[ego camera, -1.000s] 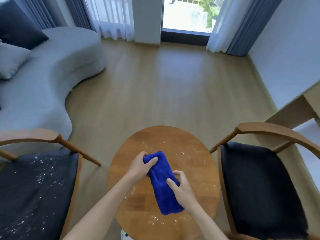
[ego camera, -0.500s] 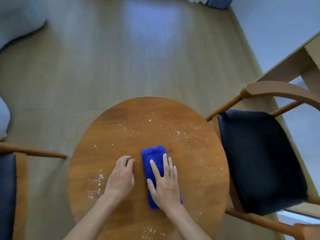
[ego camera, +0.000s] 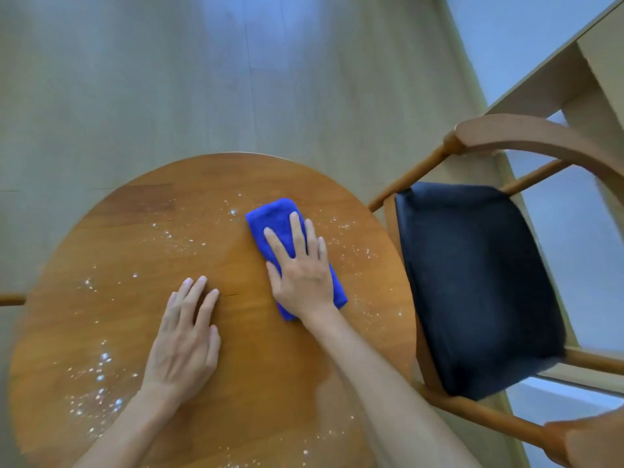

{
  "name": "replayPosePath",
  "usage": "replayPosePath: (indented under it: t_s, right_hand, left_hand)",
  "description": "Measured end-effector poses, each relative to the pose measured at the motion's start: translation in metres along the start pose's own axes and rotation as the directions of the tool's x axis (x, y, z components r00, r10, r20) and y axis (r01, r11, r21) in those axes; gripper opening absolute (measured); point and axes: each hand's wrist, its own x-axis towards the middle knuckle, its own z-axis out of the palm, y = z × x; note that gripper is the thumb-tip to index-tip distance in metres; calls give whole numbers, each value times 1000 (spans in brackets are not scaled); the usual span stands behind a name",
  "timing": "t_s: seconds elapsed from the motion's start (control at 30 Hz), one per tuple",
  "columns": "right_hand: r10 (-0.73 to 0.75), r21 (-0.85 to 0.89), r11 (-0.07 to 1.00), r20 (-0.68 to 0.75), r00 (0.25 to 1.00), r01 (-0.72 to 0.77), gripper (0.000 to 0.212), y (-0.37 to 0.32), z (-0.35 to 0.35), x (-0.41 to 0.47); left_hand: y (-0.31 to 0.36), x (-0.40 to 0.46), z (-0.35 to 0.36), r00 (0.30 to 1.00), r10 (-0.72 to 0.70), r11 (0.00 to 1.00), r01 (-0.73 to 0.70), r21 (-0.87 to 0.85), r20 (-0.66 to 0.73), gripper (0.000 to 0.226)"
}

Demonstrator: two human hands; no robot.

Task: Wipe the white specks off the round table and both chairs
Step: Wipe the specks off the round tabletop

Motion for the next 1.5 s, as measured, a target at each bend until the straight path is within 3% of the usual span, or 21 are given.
replayPosePath:
  t_s: [0.13, 0.2, 0.3, 0.37, 0.47, 0.53, 0.63, 0.67, 0.77, 0.83, 0.87, 0.93, 1.0, 1.07, 1.13, 1.23, 1.33, 1.43, 1.5]
  right_hand:
    - [330, -126, 933, -66, 942, -336, 50, 79, -16, -29]
    - [559, -113, 814, -117, 821, -570, 48, 106, -26, -58]
    - [837, 41, 545, -83, 540, -838, 46, 112, -26, -70]
    - [859, 57, 509, -101, 502, -859, 45, 102, -21, -64]
    - [792, 0, 598, -153, 591, -801, 44, 75, -16, -39]
    - [680, 20, 724, -186, 709, -689, 44, 36, -12, -11]
    - [244, 99, 968, -187, 952, -229, 40, -49, 0, 18]
    - [73, 131, 990, -151, 986, -53, 37, -72, 3, 18]
    - [-197, 192, 956, -132, 971, 220, 36, -65, 6, 8]
    - [-201, 152, 964, -132, 971, 220, 41, -16, 1, 3]
    - [-126, 121, 983, -120, 985, 140, 44, 13, -2, 0]
    - [168, 60, 985, -109, 980, -162, 47, 68, -8, -5]
    - [462, 57, 887, -134, 877, -459, 48, 92, -13, -9]
    - [580, 68, 814, -151, 800, -577, 48, 80, -9, -1]
    - [589, 71, 806, -191, 785, -587, 47, 45, -1, 22]
    - [418, 140, 907, -183, 890, -397, 48, -34, 11, 65]
    - [13, 222, 975, -102, 995, 10, 47, -108, 22, 80]
    - [-332, 256, 903, -90, 939, 344, 41, -102, 25, 80]
    - [-420, 202, 879, -104, 901, 433, 41, -58, 20, 81]
  left_hand:
    - [1, 4, 5, 999, -11, 999, 9, 48, 34, 53]
    - [1, 4, 8, 999, -15, 997, 13, 71, 29, 53]
    - [1, 2, 11, 999, -33, 996, 33, 83, -4, 54]
    - [2, 2, 12, 999, -34, 996, 35, 80, -20, 53]
    - [3, 2, 14, 999, -20, 996, 24, 90, -42, 53]
    - [2, 3, 15, 999, -15, 995, 19, 94, -42, 54]
    - [1, 3, 16, 998, -5, 996, 11, 88, -68, 53]
    - [1, 2, 16, 997, 0, 997, 7, 79, -80, 52]
    - [-1, 1, 16, 995, 16, 998, -9, 70, -96, 52]
    - [-2, 2, 14, 997, 10, 997, -4, 83, -78, 53]
    - [-2, 2, 13, 998, 4, 996, 2, 90, -64, 53]
    - [0, 2, 11, 999, -11, 995, 16, 101, -48, 54]
    - [2, 2, 11, 999, -17, 994, 22, 111, -43, 54]
    - [2, 2, 12, 999, -15, 993, 20, 118, -38, 53]
    - [3, 2, 13, 999, -13, 994, 17, 110, -35, 53]
    - [2, 2, 12, 999, -17, 995, 21, 100, -41, 52]
    - [1, 2, 13, 997, -17, 998, 21, 63, -69, 50]
    - [-1, 1, 11, 997, -15, 999, 18, 39, -74, 51]
    - [-1, 2, 10, 998, -10, 999, 12, 33, -65, 50]
